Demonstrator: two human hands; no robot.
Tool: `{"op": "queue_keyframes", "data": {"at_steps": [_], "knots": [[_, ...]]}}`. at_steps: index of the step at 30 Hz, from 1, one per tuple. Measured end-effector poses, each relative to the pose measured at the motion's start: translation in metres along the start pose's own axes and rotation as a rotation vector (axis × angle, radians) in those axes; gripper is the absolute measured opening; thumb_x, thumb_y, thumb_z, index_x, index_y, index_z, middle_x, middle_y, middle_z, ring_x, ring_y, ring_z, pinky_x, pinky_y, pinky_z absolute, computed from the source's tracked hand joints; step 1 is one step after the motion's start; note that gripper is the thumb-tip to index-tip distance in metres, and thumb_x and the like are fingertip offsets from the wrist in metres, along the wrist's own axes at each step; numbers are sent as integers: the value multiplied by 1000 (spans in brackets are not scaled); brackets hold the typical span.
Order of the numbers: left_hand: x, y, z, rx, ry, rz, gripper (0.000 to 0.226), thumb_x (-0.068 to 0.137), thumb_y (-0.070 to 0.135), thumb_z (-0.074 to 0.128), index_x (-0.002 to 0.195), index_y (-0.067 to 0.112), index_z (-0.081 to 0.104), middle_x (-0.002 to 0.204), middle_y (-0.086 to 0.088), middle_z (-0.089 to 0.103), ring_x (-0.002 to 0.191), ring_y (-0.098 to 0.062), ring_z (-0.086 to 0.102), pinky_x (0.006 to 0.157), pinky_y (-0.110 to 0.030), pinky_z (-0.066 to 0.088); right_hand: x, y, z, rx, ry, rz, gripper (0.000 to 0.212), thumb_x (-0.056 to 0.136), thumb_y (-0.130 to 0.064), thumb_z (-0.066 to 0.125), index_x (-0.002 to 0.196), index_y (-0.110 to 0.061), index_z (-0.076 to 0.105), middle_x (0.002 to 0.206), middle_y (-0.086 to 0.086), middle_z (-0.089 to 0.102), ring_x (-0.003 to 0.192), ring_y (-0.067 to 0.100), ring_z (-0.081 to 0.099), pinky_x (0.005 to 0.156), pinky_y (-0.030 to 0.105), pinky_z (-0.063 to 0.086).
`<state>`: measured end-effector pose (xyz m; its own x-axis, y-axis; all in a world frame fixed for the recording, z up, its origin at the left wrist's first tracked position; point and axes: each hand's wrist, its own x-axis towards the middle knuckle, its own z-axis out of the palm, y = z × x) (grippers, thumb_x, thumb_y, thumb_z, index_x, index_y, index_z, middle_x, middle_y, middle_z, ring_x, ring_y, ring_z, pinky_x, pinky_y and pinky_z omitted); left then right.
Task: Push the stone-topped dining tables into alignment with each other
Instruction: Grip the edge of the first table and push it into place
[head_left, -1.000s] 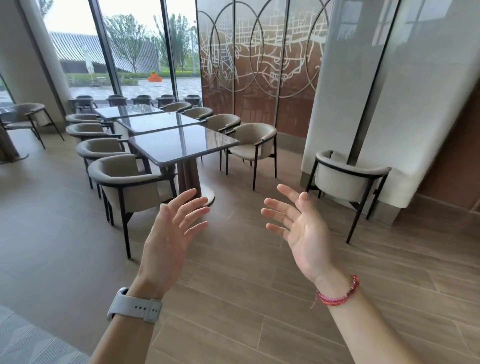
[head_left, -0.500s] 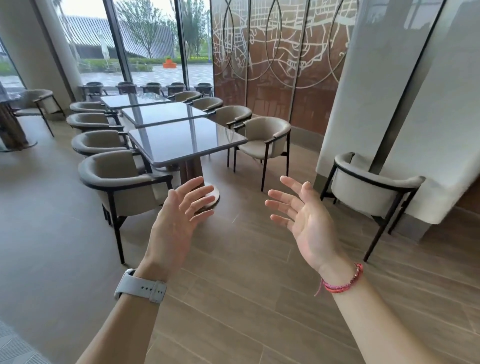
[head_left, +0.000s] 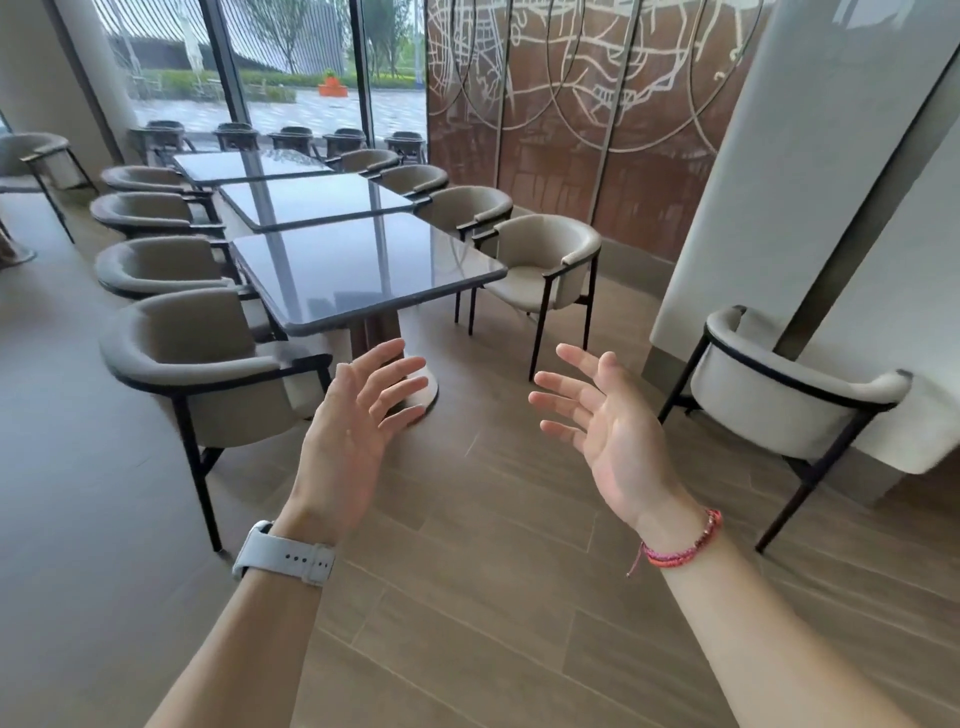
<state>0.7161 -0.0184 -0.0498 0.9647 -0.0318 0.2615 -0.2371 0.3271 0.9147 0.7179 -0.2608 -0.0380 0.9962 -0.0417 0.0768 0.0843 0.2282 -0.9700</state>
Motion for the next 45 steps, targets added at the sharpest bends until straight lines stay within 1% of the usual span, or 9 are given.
{"op": "queue_keyframes", "data": {"at_steps": [2,4,6,13,18,23,26,33,45], "knots": [[40,-7,-13,8,12,-17,81,82,76,62,139,19,59,139,-13,65,134,-35,56,113,-53,44,37,4,10,-20,-4,15,58,89,-60,45,132,-24,63,124,14,70,118,32,65,102,51,49],[76,-15,-25,18,19,-23,66,94,63,43,140,18,57,139,-12,65,134,-35,56,115,-57,41,68,8,18,-44,-18,24,59,90,-60,44,133,-24,62,125,14,69,118,32,65,101,51,49],[113,-25,-36,16,17,-46,61,96,56,33,139,19,57,139,-11,65,134,-34,56,116,-57,39,99,15,25,-58,-12,34,60,90,-60,43,133,-24,62,125,14,69,118,31,65,100,49,50],[210,-68,-50,10,-12,-96,61,97,54,31,140,19,56,139,-11,65,132,-31,58,114,-52,43,199,35,18,-64,37,65,60,90,-61,43,132,-24,63,125,13,70,117,32,65,98,47,50],[271,-102,-47,28,-24,-113,61,98,55,33,141,17,56,141,-13,63,132,-31,59,114,-53,43,268,51,-4,-55,45,93,58,90,-61,43,131,-25,64,125,12,70,116,29,66,99,48,50],[348,-136,-30,105,-45,-96,84,83,78,58,142,18,56,141,-12,63,132,-30,59,111,-52,44,354,65,-35,-31,27,113,60,89,-62,43,131,-25,64,125,13,70,116,30,67,100,48,49],[404,-154,-17,101,-17,-91,74,87,72,56,139,19,58,140,-12,64,131,-31,59,114,-56,42,412,64,-53,-20,21,132,59,88,-61,44,129,-24,65,123,13,71,115,31,67,101,49,49],[513,-188,-1,109,44,-103,86,78,81,63,138,20,59,140,-11,64,131,-31,59,110,-51,45,538,60,-85,-31,-12,169,57,88,-60,45,127,-24,66,121,14,71,115,32,67,96,46,50],[641,-259,-47,78,184,-164,87,73,83,65,135,22,62,137,-9,66,129,-29,61,106,-47,48,706,117,-67,-93,-102,278,56,88,-59,45,126,-23,66,121,15,71,115,32,66,97,47,50]]}}
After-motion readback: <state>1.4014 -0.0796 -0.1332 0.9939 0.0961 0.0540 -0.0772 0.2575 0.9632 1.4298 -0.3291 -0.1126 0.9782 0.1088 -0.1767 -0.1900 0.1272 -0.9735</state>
